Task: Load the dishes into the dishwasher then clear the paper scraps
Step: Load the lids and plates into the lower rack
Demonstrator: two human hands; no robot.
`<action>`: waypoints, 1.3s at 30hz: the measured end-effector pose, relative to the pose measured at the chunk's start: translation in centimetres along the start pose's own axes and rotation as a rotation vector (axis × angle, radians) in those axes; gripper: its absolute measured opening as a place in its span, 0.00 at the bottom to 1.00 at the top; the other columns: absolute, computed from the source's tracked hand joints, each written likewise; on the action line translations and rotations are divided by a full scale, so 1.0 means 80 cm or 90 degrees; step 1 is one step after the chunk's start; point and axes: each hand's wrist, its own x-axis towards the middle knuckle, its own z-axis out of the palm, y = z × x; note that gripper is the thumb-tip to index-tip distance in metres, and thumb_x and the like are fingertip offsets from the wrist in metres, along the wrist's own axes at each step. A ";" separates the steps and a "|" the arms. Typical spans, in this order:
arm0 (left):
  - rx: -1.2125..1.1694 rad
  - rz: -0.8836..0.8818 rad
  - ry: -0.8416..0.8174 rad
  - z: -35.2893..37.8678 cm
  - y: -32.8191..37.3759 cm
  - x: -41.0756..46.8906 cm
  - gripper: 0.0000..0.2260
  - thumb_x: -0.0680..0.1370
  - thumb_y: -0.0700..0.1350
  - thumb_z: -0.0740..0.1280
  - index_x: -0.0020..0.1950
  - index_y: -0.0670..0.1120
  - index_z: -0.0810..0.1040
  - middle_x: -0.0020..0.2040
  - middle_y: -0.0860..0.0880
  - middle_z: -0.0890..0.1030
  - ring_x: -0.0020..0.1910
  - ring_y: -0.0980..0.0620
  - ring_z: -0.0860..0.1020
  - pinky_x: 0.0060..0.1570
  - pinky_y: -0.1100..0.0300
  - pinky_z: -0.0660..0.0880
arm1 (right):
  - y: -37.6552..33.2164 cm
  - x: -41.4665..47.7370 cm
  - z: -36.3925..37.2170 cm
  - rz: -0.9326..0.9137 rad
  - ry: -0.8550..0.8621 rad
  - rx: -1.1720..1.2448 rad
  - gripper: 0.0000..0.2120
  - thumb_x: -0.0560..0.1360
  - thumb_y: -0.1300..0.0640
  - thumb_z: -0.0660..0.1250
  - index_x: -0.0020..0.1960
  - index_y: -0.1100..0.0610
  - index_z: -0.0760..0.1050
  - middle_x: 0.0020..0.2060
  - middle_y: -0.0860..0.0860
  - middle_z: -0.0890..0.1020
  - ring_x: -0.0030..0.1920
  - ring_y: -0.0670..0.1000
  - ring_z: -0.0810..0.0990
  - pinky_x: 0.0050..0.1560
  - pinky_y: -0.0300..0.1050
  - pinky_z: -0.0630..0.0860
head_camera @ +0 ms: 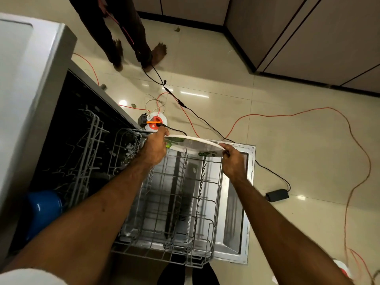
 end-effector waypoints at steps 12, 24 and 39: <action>-0.002 0.001 -0.061 -0.003 0.026 -0.002 0.42 0.78 0.37 0.70 0.84 0.47 0.46 0.83 0.46 0.49 0.82 0.46 0.52 0.79 0.45 0.57 | -0.047 -0.029 -0.008 0.005 -0.017 -0.014 0.28 0.83 0.67 0.61 0.81 0.57 0.63 0.77 0.55 0.71 0.76 0.55 0.70 0.78 0.48 0.66; 0.062 0.058 -0.060 -0.070 0.095 -0.087 0.39 0.80 0.45 0.69 0.83 0.44 0.47 0.83 0.47 0.48 0.82 0.46 0.52 0.80 0.50 0.53 | -0.114 -0.119 -0.072 -0.117 -0.041 -0.027 0.26 0.84 0.59 0.63 0.82 0.53 0.63 0.77 0.52 0.72 0.75 0.54 0.72 0.74 0.58 0.73; 0.088 0.007 0.088 -0.222 0.188 -0.373 0.38 0.81 0.53 0.66 0.84 0.50 0.47 0.84 0.49 0.44 0.82 0.47 0.47 0.78 0.52 0.48 | -0.241 -0.343 -0.159 -0.329 -0.170 -0.073 0.27 0.85 0.53 0.63 0.83 0.50 0.61 0.80 0.46 0.66 0.80 0.48 0.63 0.80 0.55 0.63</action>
